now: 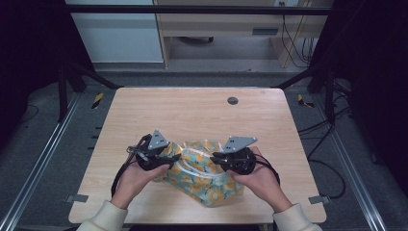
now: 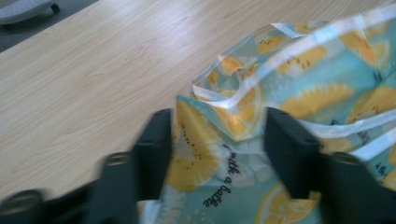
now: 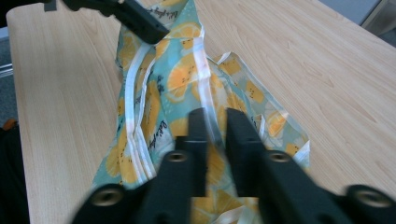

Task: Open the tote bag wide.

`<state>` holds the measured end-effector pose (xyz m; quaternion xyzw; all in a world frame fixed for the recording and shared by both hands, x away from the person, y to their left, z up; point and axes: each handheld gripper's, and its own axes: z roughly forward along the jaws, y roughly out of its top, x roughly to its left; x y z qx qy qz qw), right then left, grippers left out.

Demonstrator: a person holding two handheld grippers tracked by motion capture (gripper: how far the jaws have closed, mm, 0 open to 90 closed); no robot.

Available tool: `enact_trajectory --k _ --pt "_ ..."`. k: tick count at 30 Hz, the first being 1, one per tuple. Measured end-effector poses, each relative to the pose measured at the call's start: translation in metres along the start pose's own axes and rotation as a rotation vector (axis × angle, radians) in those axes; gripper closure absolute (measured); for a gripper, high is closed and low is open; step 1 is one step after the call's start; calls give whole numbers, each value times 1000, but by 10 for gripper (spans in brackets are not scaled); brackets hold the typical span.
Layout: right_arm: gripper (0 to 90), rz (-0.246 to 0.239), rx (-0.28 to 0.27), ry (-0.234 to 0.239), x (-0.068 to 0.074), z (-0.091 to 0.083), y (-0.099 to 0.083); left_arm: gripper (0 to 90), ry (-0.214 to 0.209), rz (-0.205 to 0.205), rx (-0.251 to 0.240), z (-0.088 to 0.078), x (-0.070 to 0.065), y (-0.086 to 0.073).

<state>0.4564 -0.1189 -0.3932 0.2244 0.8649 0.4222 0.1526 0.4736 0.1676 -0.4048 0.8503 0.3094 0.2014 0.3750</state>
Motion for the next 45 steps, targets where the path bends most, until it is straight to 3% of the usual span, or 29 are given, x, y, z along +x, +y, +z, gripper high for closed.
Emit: enact_trajectory --k 4,10,14,15,20,21,24,25,26,27,28,30,31,33,36,39,43,45 --pt "900 1 -16 1 4 -4 1 731 21 1 -29 -5 0 -4" --pt "900 -29 -66 -5 19 -20 7 864 53 13 -103 -25 -5 -10" --pt "900 -56 -90 20 41 -32 3 900 40 0 -132 -37 -11 -20" --pt "900 -63 -88 27 45 -32 0 900 29 12 -137 -43 -18 -30" --pt "900 -82 -46 47 63 -29 -20 900 -4 35 -146 -49 -30 -48" --pt "900 -88 -22 50 68 -25 -30 900 -21 64 -135 -49 -36 -57" --pt "900 -86 -5 51 71 -20 -38 900 -46 56 -115 -46 -41 -65" --pt "900 -75 10 51 71 -13 -49 900 -62 76 -67 -41 -44 -70" --pt "900 -72 23 51 71 -10 -53 900 -62 76 -67 -41 -44 -70" --pt "900 -78 40 47 72 -7 -57 900 -54 111 -20 -35 -45 -73" --pt "900 -81 54 45 73 -6 -59 900 -54 111 -20 -35 -45 -73" --pt "900 -80 70 46 73 -4 -62 900 -63 114 35 -27 -44 -77" --pt "900 -79 100 40 72 2 -69 900 -72 119 85 -20 -43 -81" --pt "900 -76 116 41 71 5 -73 900 -78 130 120 -16 -41 -83" --pt "889 -67 112 42 70 5 -73 900 -79 125 122 -15 -40 -84" --pt "810 -66 79 42 71 0 -67 900 -72 134 120 -15 -41 -84" --pt "709 -83 39 34 73 -11 -50 900 -59 137 122 -14 -40 -85" --pt "703 -92 31 28 71 -15 -43 899 -48 143 128 -14 -39 -86"
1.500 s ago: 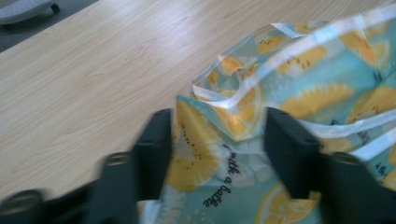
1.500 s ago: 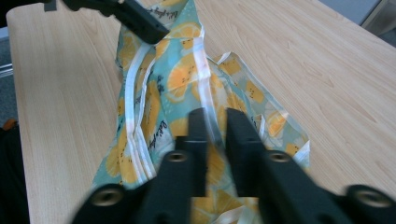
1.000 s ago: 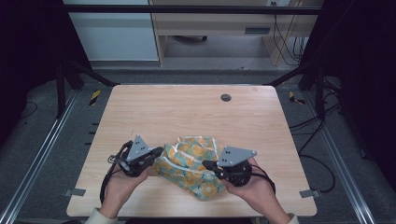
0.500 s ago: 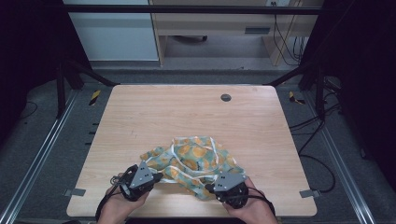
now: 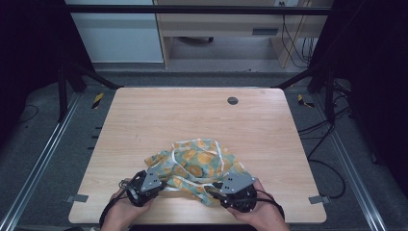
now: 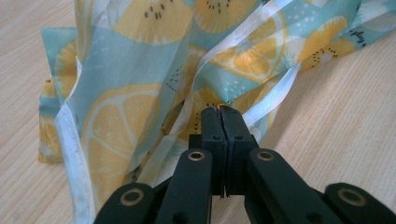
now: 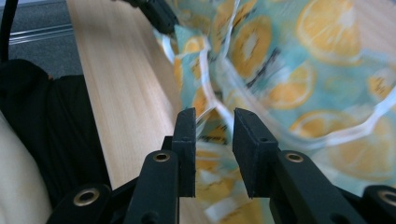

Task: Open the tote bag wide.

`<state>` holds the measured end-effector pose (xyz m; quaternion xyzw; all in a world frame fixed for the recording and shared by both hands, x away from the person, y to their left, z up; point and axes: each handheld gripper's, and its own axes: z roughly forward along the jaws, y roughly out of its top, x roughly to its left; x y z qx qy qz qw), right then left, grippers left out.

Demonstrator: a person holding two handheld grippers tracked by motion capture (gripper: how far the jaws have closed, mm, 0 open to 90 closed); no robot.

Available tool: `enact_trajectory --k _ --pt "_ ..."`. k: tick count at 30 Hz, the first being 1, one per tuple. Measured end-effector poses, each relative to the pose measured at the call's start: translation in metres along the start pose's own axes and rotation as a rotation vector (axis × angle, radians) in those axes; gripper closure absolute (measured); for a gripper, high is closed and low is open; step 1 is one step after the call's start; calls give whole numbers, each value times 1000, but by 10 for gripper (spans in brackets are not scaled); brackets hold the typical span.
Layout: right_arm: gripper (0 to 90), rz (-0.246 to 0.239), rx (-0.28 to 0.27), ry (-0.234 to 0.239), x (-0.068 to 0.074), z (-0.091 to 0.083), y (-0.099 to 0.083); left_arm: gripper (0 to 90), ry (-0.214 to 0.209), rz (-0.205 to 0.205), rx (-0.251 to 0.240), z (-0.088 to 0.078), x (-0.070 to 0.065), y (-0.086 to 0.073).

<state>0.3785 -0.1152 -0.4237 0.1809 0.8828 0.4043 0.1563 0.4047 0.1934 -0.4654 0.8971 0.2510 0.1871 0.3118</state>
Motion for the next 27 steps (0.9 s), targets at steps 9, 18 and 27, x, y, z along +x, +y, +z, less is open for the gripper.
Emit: enact_trajectory --k 9,18,27 --pt "691 -38 9 23 -16 17 36 894 11 -2 -3 -3 3 -1" --pt "757 -58 106 89 -21 56 40 896 12 -10 -12 -5 6 -2" --pt "900 -47 56 51 -28 40 53 900 17 -6 -15 -6 5 -2"
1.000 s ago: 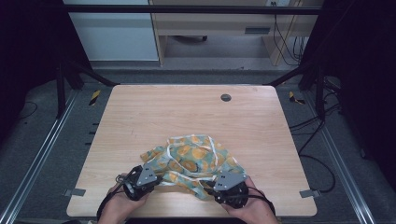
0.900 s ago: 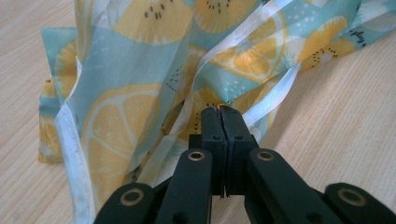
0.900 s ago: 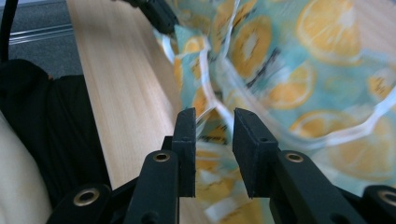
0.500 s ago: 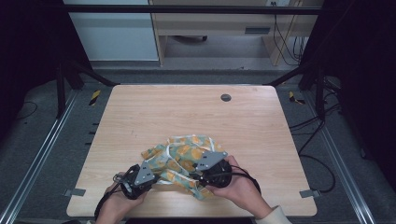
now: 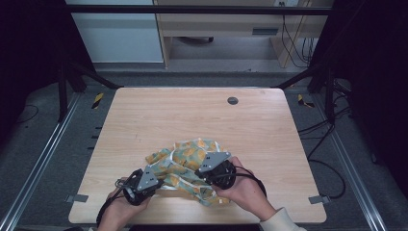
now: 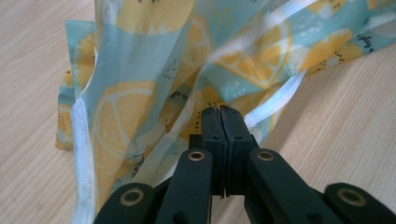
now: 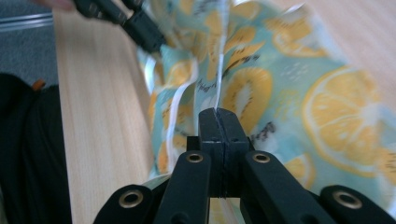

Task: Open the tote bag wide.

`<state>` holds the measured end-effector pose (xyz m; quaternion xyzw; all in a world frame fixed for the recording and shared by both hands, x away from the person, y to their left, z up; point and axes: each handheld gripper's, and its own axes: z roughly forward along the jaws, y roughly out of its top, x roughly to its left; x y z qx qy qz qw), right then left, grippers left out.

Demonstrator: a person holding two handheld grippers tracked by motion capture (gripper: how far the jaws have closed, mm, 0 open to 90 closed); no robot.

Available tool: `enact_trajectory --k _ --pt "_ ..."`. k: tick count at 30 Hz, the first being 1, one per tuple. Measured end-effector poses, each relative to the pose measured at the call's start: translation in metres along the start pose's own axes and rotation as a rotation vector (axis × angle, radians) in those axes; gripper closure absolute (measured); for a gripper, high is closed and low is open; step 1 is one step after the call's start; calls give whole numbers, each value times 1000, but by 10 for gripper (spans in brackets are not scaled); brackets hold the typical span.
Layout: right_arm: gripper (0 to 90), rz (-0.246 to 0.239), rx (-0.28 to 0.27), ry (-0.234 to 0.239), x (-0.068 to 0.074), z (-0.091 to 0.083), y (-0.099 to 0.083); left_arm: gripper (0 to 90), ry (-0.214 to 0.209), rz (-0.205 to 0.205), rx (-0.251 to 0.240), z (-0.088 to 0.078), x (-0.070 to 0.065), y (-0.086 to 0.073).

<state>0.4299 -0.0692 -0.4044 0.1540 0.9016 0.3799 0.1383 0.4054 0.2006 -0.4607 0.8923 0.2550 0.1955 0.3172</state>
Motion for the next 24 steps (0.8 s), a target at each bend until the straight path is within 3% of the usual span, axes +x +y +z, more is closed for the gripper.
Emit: enact_trajectory --k 11,24 --pt "900 39 -80 -62 -30 -20 22 900 28 21 -15 -5 2 1" --pt "900 58 -90 -102 -53 -23 35 900 26 23 19 -3 5 -1"
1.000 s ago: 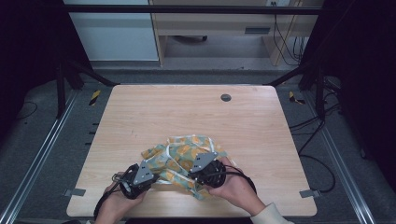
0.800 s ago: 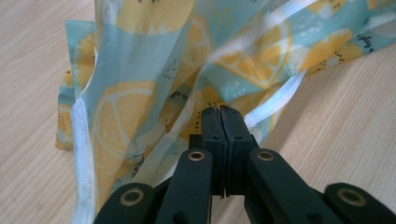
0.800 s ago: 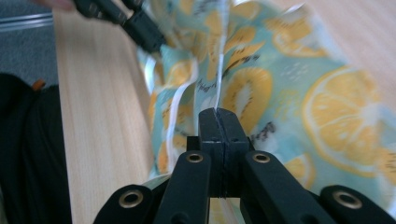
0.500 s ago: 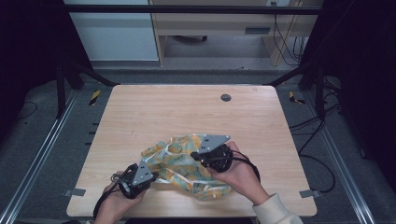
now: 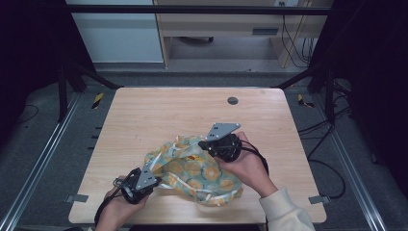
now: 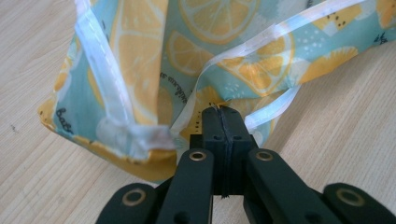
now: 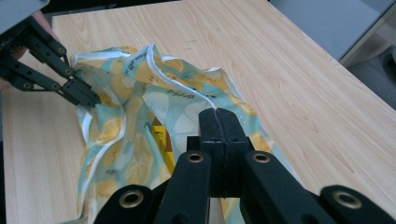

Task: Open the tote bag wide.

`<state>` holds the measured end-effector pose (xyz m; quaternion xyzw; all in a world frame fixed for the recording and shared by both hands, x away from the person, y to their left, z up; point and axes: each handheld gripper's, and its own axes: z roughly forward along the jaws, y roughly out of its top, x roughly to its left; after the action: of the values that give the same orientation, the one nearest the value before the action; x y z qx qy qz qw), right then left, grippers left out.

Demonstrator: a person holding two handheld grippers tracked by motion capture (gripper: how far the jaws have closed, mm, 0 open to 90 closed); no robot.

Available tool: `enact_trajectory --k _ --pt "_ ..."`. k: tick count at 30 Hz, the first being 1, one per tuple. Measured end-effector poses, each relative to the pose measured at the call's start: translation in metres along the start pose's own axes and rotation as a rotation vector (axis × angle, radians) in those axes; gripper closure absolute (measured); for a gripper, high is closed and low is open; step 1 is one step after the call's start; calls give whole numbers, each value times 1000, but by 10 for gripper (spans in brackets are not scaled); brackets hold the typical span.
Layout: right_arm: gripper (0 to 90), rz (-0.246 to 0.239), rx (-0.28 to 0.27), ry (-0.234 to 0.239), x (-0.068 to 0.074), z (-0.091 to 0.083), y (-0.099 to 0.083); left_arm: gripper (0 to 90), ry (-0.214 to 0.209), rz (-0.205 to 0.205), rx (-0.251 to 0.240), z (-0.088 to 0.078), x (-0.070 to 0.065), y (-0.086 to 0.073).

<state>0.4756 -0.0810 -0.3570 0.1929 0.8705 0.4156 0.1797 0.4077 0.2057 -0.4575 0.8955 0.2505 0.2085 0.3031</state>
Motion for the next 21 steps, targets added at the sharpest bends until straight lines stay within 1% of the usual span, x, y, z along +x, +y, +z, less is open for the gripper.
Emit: enact_trajectory --k 1,3,4,5,6,7,9,10,11,13,14,15,17,18,21 --pt "900 6 1 -3 -3 1 0 900 -3 -2 4 0 0 0" --pt "900 9 2 -5 -4 1 0 900 -2 -3 5 1 0 0" --pt "900 12 4 -8 -6 1 0 900 -5 -15 -2 2 0 -1" --pt "900 16 4 -10 -8 2 0 900 -6 -14 1 2 0 -1" --pt "900 17 3 -11 -10 2 0 900 -9 -15 6 3 0 -1" --pt "900 28 3 -11 -14 3 0 900 -15 -12 18 4 -1 -2" --pt "900 31 5 -11 -16 4 -1 900 -20 -10 27 5 -1 -2" --pt "900 40 6 -17 -20 5 -1 900 -25 -10 34 6 -2 -2" --pt "900 40 6 -17 -20 5 -1 900 -25 -10 34 6 -2 -2" --pt "900 45 12 -23 -26 6 -1 900 -30 -5 50 7 -1 -2" --pt "900 45 12 -23 -26 6 -1 900 -31 -5 54 7 -2 -3" --pt "900 47 16 -30 -30 6 0 900 -32 -4 66 8 -1 -4" --pt "900 49 20 -33 -32 6 0 900 -33 -4 71 8 -1 -4" --pt "900 57 22 -41 -37 7 1 900 -34 -3 78 8 -1 -5" --pt "900 66 25 -47 -40 7 1 900 -32 0 84 8 -1 -5"
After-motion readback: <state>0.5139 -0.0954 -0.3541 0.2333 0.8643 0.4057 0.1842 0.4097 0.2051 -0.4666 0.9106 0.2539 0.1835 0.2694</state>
